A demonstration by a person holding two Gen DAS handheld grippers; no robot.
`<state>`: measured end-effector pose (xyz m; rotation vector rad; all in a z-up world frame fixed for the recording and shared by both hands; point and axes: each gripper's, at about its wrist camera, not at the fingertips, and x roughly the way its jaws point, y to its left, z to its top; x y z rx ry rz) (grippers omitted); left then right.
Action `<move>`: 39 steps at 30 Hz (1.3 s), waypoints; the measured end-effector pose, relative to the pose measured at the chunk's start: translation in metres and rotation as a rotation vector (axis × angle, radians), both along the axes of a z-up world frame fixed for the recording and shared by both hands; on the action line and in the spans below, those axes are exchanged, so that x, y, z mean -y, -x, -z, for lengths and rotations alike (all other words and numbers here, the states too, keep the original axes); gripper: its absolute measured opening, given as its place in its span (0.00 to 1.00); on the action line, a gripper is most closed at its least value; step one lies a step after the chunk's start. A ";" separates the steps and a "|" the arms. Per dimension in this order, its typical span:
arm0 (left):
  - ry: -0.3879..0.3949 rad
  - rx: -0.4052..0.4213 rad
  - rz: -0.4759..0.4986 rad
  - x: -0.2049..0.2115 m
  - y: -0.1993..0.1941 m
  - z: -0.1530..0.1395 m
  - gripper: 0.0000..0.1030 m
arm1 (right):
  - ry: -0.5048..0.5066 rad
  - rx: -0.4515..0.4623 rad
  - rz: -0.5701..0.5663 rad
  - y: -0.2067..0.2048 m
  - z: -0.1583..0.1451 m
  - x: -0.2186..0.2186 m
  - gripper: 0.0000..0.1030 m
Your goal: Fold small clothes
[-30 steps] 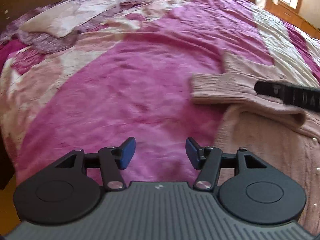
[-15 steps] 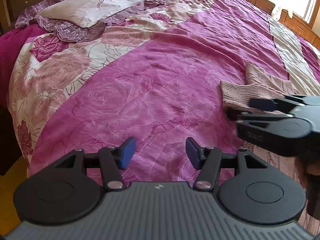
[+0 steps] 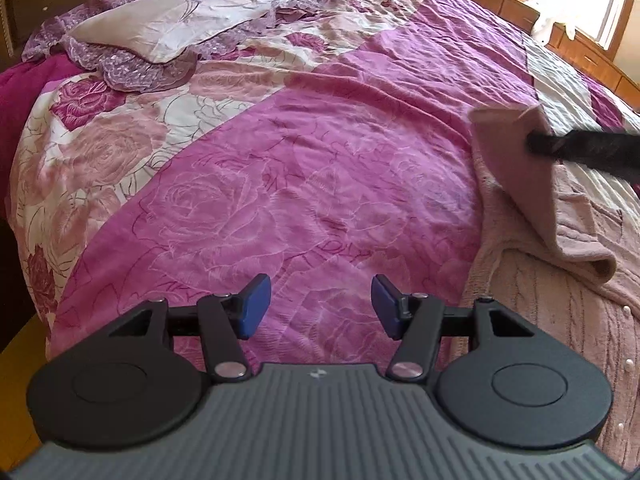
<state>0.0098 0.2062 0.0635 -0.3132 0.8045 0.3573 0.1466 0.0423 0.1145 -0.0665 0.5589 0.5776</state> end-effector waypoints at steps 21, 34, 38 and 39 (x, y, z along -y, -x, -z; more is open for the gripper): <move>-0.108 0.122 0.226 0.069 -0.064 -0.039 0.62 | -0.265 0.080 0.427 -0.005 -0.049 0.198 0.11; -0.179 0.105 0.344 0.122 -0.130 -0.013 0.62 | -0.295 0.057 0.660 0.008 0.012 0.296 0.11; -0.189 0.060 0.352 0.129 -0.144 0.003 0.62 | -0.301 -0.029 0.702 0.014 0.051 0.320 0.13; -0.187 0.047 0.352 0.129 -0.147 0.008 0.62 | -0.300 -0.051 0.715 0.015 0.058 0.324 0.13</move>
